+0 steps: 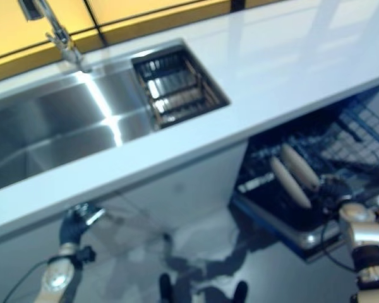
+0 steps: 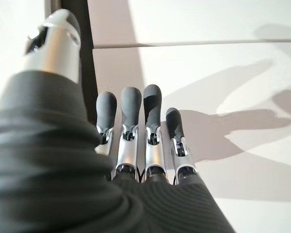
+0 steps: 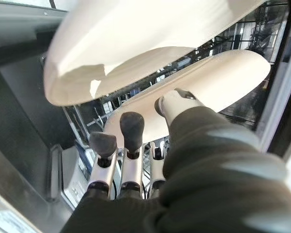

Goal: Take plates into dishwasher

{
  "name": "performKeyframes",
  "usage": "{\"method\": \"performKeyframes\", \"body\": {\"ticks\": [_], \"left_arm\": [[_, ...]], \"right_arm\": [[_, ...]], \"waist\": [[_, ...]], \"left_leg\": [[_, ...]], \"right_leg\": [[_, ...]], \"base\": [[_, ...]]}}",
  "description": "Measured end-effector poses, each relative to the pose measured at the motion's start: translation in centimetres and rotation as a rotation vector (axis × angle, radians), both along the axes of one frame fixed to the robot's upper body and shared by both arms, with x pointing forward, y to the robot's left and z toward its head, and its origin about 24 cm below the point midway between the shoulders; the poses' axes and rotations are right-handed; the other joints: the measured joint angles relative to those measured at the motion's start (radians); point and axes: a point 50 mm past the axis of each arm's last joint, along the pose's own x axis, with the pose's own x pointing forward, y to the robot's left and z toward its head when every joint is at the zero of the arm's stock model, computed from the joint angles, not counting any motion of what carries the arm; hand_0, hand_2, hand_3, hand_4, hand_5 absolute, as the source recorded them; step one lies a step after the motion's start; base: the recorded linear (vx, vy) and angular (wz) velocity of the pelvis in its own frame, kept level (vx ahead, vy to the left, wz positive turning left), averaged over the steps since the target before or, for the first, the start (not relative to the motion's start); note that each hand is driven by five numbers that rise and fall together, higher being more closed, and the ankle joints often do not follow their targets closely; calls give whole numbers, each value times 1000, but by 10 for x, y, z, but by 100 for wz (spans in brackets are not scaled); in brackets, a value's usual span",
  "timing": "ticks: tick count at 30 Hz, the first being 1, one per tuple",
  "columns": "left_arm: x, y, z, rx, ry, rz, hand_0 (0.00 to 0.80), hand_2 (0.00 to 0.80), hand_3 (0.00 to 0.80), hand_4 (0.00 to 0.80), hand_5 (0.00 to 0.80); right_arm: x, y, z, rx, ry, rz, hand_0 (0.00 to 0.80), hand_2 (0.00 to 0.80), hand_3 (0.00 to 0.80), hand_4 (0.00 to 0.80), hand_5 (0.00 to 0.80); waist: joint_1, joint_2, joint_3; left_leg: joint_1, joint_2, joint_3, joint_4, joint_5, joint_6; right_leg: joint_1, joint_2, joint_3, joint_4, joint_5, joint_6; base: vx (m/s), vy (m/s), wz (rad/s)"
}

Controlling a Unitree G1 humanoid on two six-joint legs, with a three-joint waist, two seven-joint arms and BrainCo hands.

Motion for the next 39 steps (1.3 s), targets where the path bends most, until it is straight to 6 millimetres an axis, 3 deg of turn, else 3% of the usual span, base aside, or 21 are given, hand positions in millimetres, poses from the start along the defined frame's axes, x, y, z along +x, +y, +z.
{"method": "performKeyframes", "body": {"ticks": [9,20,39], "left_arm": [[4,-7,7,9,-25,-34,0,0,0,0,0],[6,-8,14,11,-63,-34,0,0,0,0,0],[11,-13,21,40,-82,-78,0,0,0,0,0]], "right_arm": [[2,6,-8,17,-10,-10,800,800,800,800,800],[4,3,-4,-46,-11,-26,800,800,800,800,800],[11,-2,3,-164,36,-33,800,800,800,800,800]], "waist": [[1,6,4],[2,24,25],[11,27,36]], "left_leg": [[-9,-1,-4,1,2,1],[-27,0,-7,0,10,-1],[-43,0,-16,0,16,-2]], "right_leg": [[-7,-1,-2,0,0,0],[-23,0,-4,0,1,-1],[-34,0,-13,0,4,-3]], "base": [[-45,-10,1],[-51,-18,1],[-13,-6,0]]}}
